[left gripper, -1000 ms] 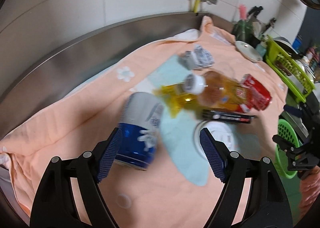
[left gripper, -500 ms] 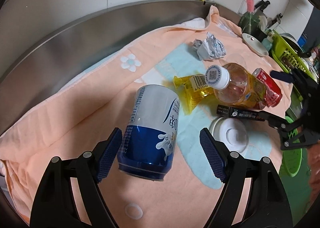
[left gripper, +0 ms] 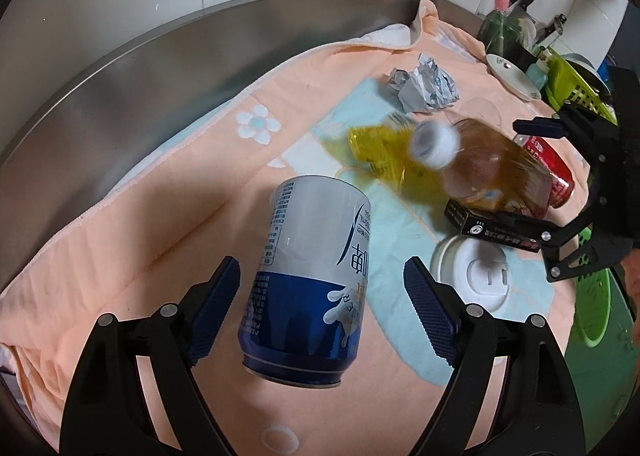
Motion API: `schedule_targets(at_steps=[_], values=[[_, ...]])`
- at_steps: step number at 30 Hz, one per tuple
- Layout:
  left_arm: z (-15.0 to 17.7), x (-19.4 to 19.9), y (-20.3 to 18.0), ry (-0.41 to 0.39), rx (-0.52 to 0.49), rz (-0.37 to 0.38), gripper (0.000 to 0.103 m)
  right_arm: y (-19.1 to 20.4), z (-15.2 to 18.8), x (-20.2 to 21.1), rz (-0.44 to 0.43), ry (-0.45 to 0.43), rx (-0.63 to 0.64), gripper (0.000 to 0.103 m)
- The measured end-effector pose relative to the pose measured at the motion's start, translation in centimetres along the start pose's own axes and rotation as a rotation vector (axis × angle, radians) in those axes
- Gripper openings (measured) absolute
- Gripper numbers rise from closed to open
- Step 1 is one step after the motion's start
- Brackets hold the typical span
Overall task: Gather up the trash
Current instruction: 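Grasp the blue-white milk can with the left gripper while the right gripper grasps the gold bottle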
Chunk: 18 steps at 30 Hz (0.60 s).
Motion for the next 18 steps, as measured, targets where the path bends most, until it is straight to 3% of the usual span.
schedule_targets(at_steps=[5, 18], values=[[0.3, -0.8, 0.2, 0.022, -0.004, 0.002, 0.083, -0.8, 0.6, -0.9, -0.019, 0.018, -0.054, 0.084], [1.2, -2.7, 0.6, 0.073, -0.023, 0.002, 0.083, -0.5, 0.0, -2.9, -0.034, 0.043, -0.009, 0.084]])
Point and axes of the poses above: each gripper's, at about its wrist camera, not at the fingertips, and x roughly against the way its jaws point, y to its left, z to its underside, the point moved 10 cm from there along -x, roughly the way its jaws point, and after that the axes turned 7 degrees about -y, right-handed, at the moved point
